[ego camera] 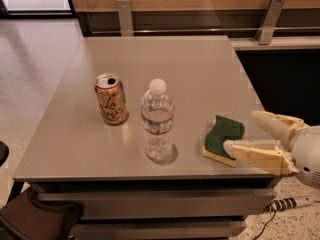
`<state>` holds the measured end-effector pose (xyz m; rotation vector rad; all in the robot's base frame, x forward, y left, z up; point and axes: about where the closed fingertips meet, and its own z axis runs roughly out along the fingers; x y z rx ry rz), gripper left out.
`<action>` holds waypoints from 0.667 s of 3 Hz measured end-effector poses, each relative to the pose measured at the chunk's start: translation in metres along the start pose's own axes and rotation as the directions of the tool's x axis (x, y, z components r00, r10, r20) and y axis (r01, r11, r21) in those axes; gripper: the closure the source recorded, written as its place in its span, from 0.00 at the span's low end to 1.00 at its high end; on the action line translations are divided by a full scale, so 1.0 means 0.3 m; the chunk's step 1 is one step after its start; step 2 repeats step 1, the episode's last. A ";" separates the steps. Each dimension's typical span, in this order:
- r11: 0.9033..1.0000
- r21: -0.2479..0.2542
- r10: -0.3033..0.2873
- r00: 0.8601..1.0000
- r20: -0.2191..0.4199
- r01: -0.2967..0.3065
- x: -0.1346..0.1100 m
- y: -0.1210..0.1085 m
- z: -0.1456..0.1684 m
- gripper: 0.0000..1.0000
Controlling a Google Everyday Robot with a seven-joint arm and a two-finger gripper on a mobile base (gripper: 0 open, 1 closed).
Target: Move sponge near water bottle
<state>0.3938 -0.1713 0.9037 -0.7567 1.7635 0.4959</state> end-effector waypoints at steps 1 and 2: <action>1.000 -0.001 -0.003 1.000 -0.001 0.003 -0.003 0.004 0.003 0.00; 1.000 -0.001 -0.003 1.000 -0.001 0.003 -0.003 0.004 0.003 0.00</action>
Offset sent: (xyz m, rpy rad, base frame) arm 0.0000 0.0000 0.0000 0.0000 0.0000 0.0000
